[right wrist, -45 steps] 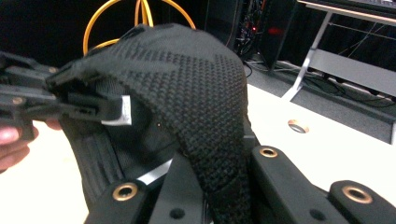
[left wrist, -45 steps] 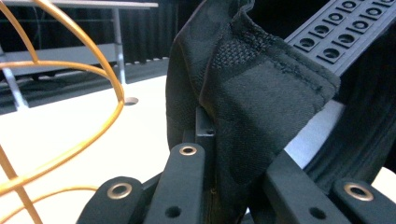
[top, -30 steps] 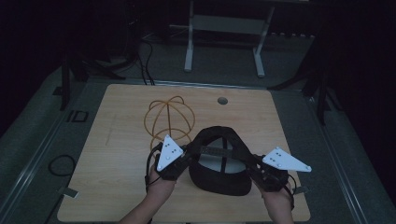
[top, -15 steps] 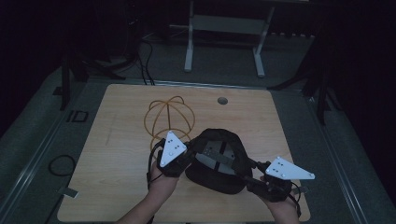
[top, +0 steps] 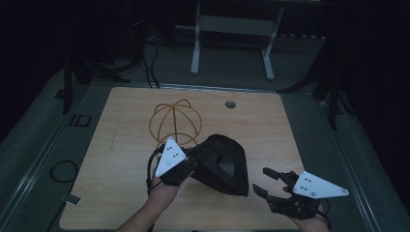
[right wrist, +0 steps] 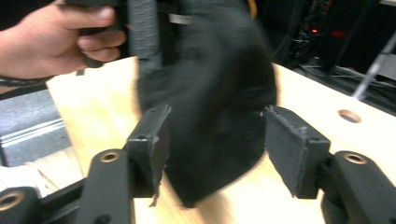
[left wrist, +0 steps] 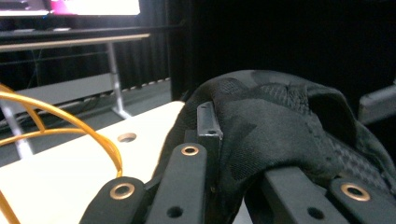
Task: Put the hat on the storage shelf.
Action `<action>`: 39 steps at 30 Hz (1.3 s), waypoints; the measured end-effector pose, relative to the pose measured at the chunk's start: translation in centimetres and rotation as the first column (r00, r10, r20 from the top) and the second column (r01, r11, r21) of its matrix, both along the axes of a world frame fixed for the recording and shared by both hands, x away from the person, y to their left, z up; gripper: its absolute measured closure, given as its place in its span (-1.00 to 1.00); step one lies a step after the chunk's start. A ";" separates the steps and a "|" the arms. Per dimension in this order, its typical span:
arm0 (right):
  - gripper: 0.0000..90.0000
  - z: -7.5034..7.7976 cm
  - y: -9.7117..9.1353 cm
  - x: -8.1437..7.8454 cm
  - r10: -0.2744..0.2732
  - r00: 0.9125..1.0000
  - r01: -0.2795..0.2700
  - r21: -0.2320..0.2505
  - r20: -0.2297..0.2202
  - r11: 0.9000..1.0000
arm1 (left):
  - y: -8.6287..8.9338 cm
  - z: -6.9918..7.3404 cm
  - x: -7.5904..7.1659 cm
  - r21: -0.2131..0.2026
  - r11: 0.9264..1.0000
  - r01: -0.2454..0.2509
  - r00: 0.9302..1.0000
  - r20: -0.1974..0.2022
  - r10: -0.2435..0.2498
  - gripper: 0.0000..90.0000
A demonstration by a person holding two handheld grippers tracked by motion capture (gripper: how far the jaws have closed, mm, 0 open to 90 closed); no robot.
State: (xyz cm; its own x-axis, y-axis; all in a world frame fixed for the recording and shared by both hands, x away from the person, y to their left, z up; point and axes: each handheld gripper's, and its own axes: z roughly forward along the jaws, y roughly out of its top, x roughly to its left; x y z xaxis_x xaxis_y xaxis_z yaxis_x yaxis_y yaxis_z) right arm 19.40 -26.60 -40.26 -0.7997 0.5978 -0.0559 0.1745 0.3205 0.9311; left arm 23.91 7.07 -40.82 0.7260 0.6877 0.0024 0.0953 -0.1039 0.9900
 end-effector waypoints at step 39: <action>0.47 2.4 4.8 0.8 0.254 0.963 -0.248 -0.066 0.091 0.966 | 3.7 1.2 1.1 -0.117 0.858 0.500 0.865 0.009 -0.502 0.96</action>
